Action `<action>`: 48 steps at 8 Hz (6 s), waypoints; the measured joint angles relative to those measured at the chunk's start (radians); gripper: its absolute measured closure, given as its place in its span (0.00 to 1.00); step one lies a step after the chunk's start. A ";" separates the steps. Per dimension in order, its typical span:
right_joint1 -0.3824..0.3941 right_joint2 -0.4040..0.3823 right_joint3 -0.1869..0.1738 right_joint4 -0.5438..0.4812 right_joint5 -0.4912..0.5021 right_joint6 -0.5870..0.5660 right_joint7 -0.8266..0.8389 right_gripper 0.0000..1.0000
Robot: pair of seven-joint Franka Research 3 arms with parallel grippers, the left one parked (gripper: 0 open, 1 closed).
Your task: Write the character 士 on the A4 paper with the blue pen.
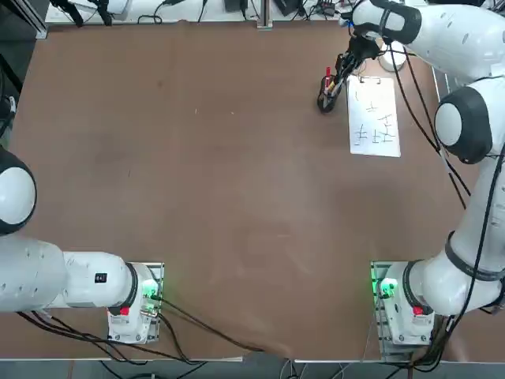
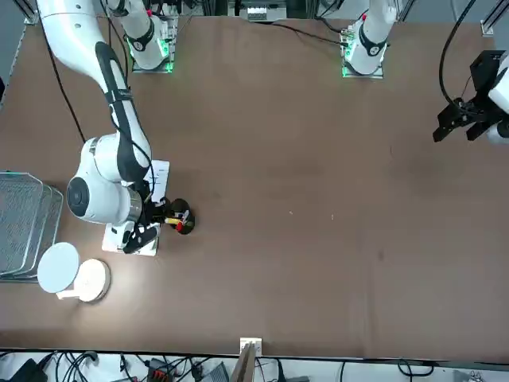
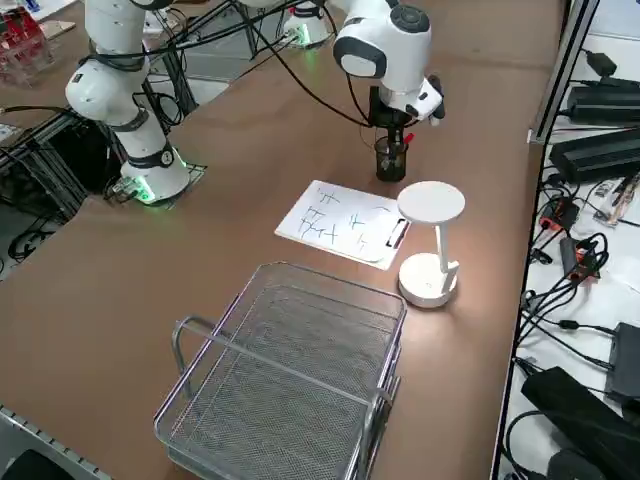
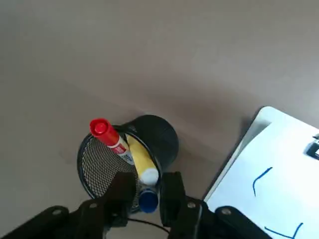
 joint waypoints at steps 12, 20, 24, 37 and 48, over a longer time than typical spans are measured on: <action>0.000 0.001 -0.008 0.000 0.017 -0.002 0.025 0.68; 0.000 -0.003 -0.008 0.005 0.033 -0.029 0.030 0.79; 0.000 -0.019 -0.010 0.015 0.032 -0.062 0.030 0.79; -0.049 -0.310 -0.110 0.057 -0.176 -0.373 0.090 0.79; -0.242 -0.641 0.030 -0.596 -0.388 -0.047 0.524 0.79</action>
